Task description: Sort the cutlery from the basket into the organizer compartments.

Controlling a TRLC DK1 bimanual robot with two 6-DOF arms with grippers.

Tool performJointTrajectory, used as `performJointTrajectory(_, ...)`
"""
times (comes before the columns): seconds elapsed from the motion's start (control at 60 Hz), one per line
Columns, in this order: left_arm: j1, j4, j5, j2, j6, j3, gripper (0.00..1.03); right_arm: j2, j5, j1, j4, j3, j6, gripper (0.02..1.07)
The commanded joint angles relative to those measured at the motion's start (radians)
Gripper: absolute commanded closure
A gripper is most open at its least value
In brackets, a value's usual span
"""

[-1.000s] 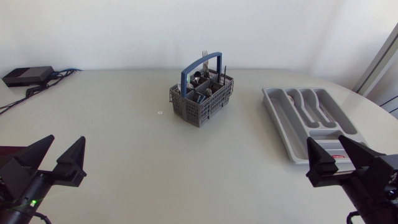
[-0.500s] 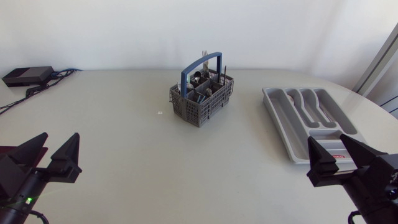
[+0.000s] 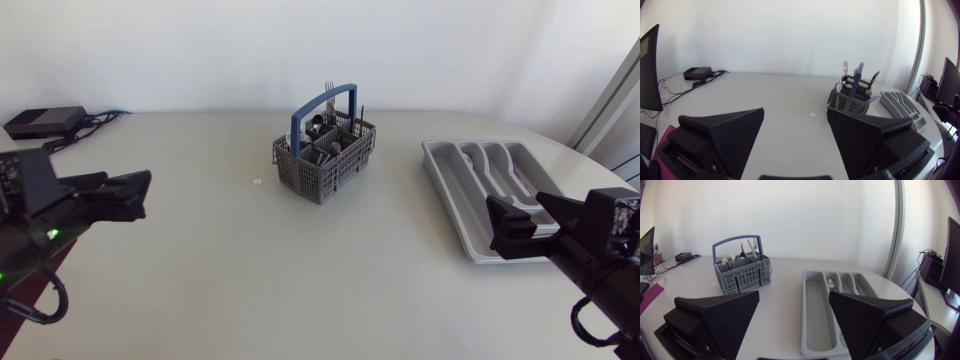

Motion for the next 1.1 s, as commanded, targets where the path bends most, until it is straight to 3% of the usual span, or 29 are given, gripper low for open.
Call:
performJointTrajectory(0.0,-0.079,-0.053,-0.039,0.121,0.002,0.115,0.18,0.083,0.01,0.009,0.007,0.044,0.025,0.07)
performJointTrajectory(0.167,-0.202,-0.188,-0.07,0.345,0.076,0.311,0.18,0.231,0.005,0.021,-0.05,0.117,0.024,0.07)
performJointTrajectory(0.233,-0.237,-0.252,-0.07,0.466,0.192,0.406,0.17,0.31,0.002,0.032,-0.136,0.18,0.019,0.07)
performJointTrajectory(0.267,-0.245,-0.275,-0.07,0.52,0.241,0.449,0.15,0.354,0.002,0.044,-0.185,0.216,0.011,0.07)
performJointTrajectory(0.383,-0.254,-0.367,-0.053,0.704,0.24,0.595,0.07,0.489,-0.001,0.06,-0.291,0.321,-0.07,0.07)
performJointTrajectory(0.517,-0.259,-0.364,-0.004,0.88,0.232,0.716,0.07,0.609,-0.039,0.08,-0.427,0.42,-0.225,0.07)
performJointTrajectory(0.583,-0.245,-0.355,0.073,0.948,0.232,0.776,0.07,0.667,-0.047,0.086,-0.467,0.456,-0.228,0.07)
performJointTrajectory(0.683,-0.231,-0.315,0.154,1.017,0.235,0.843,0.1,0.722,-0.145,0.076,-0.476,0.489,-0.223,0.07)
performJointTrajectory(0.783,-0.233,-0.24,0.161,1.06,0.237,0.883,0.14,0.754,-0.246,0.053,-0.467,0.505,-0.222,0.07)
performJointTrajectory(1.033,-0.262,-0.16,0.173,1.201,0.247,1.037,0.21,0.843,-0.248,0.089,-0.436,0.544,-0.214,0.07)
performJointTrajectory(1.083,-0.262,-0.156,0.174,1.236,0.246,1.073,0.27,0.857,-0.248,0.098,-0.433,0.551,-0.21,0.07)
